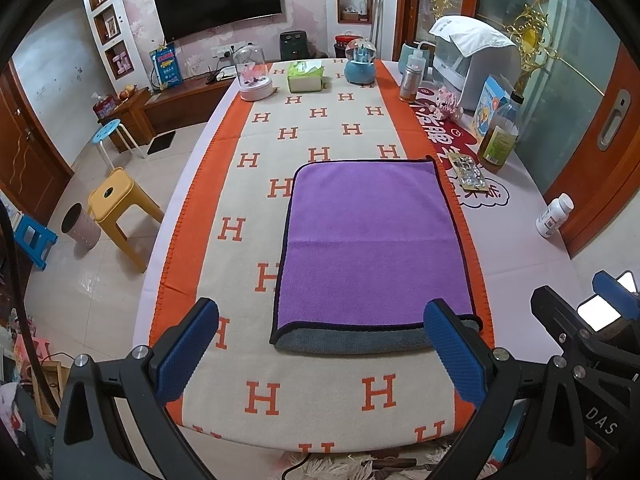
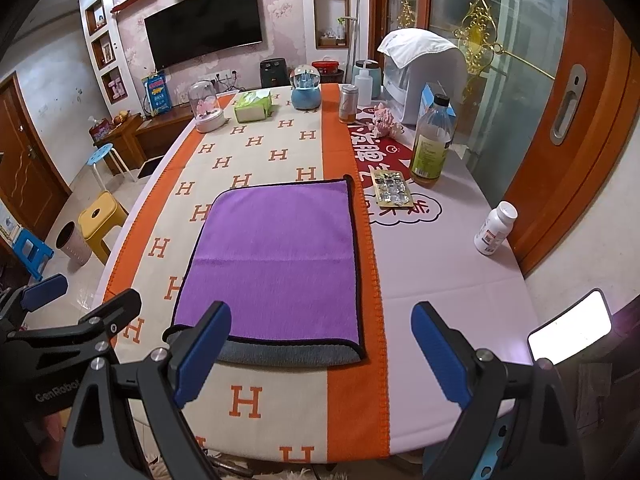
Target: Fold towel
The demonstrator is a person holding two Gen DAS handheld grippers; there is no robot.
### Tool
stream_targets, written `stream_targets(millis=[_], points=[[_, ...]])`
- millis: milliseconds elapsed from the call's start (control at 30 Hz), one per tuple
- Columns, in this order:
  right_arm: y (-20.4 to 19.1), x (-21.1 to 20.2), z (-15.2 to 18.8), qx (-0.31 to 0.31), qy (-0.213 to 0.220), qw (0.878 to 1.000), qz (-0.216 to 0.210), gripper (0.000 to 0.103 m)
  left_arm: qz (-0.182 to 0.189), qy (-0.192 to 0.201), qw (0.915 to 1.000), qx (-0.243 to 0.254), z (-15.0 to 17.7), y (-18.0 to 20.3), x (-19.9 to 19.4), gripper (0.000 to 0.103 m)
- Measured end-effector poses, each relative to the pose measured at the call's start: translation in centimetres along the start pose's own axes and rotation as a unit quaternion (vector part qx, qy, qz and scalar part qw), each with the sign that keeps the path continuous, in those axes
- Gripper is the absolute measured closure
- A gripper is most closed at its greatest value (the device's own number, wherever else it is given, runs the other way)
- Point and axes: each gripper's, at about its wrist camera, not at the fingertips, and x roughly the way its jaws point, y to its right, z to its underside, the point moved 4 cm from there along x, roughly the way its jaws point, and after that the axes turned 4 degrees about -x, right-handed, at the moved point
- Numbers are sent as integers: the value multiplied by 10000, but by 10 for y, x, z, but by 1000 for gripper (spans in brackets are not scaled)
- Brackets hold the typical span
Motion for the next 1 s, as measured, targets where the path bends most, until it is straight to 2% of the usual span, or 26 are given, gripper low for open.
stream_targets(millis=[733, 1000], points=[[2, -2, -2, 44, -9, 10000, 13, 11, 40, 5, 10000, 10, -2, 2, -5, 1], [3, 12, 3, 61, -258, 9996, -95, 11, 310, -367, 9988, -21, -1, 0, 8, 1]])
